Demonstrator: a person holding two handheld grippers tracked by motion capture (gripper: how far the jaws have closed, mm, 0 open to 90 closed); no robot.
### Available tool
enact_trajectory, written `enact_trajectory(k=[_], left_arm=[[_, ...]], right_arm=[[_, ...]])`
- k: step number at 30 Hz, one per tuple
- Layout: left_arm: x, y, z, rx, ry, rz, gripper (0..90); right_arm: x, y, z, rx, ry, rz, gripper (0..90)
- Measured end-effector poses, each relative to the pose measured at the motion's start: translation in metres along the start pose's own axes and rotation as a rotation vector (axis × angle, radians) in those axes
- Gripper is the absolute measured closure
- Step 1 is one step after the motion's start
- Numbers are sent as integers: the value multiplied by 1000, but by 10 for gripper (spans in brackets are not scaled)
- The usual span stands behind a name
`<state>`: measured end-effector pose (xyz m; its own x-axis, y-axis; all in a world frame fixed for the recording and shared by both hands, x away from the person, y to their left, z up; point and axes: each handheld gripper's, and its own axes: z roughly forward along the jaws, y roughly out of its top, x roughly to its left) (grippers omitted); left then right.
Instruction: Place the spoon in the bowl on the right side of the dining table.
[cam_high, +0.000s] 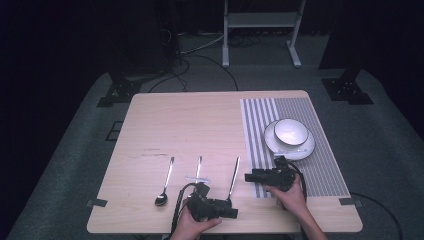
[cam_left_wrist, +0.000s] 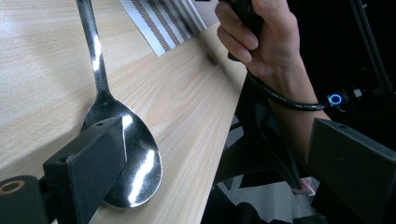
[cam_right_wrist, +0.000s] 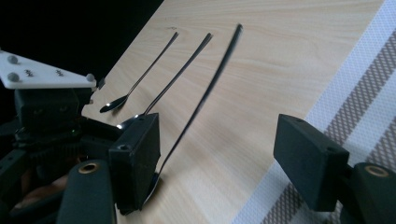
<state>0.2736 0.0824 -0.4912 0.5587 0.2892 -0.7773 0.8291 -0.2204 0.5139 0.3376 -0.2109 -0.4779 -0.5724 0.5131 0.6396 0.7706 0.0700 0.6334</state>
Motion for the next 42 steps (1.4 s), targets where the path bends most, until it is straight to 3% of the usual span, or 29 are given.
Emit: enact_trajectory(k=[4,10,21,30,34,37,42], left_arm=[[0,0,0,-2,-1,-1,37],[1,0,0,2,-3,-1,37],[1,0,0,0,-6,-1,37],[1,0,0,-1,-10,-6,37],[1,0,-1,-2,-10,-8,37],[1,0,-1,-4,-11,-10,37],[2,0,-1,-5,-12,-6,36]], right_arm=[[-1,7,9,4,4,2,329],[-4,11,15,15,10,23,485],[-2,20,22,8,21,33,516],[1,30,41,32,33,24,515],[2,32,45,44,37,33,582],[3,31,46,66,21,41,795],[3,32,44,63,50,63,825]])
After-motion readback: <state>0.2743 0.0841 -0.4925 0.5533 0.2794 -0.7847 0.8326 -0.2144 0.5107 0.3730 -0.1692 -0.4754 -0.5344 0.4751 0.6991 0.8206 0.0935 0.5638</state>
